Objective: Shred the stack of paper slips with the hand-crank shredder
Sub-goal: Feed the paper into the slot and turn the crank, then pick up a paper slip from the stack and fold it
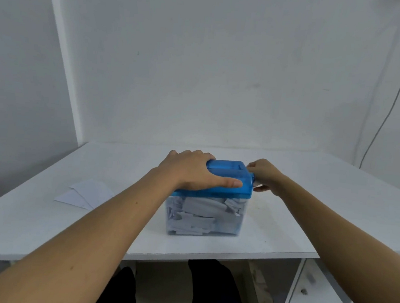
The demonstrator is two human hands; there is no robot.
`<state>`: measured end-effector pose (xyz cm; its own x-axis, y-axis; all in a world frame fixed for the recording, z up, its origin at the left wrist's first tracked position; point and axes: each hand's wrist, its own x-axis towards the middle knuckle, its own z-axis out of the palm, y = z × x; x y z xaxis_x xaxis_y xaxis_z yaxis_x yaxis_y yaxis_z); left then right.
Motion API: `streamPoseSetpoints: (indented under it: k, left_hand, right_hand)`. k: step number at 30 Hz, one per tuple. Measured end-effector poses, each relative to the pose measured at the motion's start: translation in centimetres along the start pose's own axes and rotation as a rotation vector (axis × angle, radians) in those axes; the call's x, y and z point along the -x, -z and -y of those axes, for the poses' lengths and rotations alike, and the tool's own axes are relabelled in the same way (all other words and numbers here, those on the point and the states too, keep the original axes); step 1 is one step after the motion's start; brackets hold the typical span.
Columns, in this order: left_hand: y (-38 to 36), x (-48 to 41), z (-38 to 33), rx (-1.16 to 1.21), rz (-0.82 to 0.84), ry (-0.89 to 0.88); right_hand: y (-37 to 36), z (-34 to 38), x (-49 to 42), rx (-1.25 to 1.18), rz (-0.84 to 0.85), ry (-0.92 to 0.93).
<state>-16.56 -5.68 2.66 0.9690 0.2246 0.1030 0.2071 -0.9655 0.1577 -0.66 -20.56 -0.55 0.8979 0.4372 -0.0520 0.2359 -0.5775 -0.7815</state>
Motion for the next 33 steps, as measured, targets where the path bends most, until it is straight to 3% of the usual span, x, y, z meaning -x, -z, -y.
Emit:
streamPoseSetpoints:
  k: [4,8,12,16,19,21,27,29,33]
  left_hand:
    - [1.1,-0.3,-0.1,0.022,0.120,0.011]
    - [2.2,-0.9,0.9,0.225,0.213,0.016]
    - [3.0,-0.8,2.0,0.365,0.067,-0.003]
    - [4.7,0.6,5.3,0.467,-0.238,-0.026]
    - [5.6,2.6,8.9,0.522,-0.455,0.081]
    - [5.4,4.1,11.7,0.489,-0.496,0.194]
    - [1.7,8.3,19.7,0.639,-0.482,0.530]
    - [0.1,9.5,21.6,0.726,-0.467,0.634]
    - [-2.3,10.6,23.2,0.657,-0.373,0.719]
  right_hand:
    - [1.5,2.2,-0.1,-0.170,-0.081,0.070]
    - [1.9,5.4,0.9,-0.159,-0.059,0.201]
    - [0.7,8.6,2.4,-0.103,-0.019,0.333]
    - [-1.3,11.6,3.7,-0.052,0.031,0.413]
    - [-3.3,13.9,4.6,0.013,0.076,0.473]
    - [-4.8,15.5,5.4,0.094,0.095,0.529]
    - [-12.7,19.8,7.8,0.420,0.158,0.658]
    - [-16.4,19.9,7.9,0.457,0.233,0.647]
    - [-23.4,17.3,7.1,0.586,0.316,0.534]
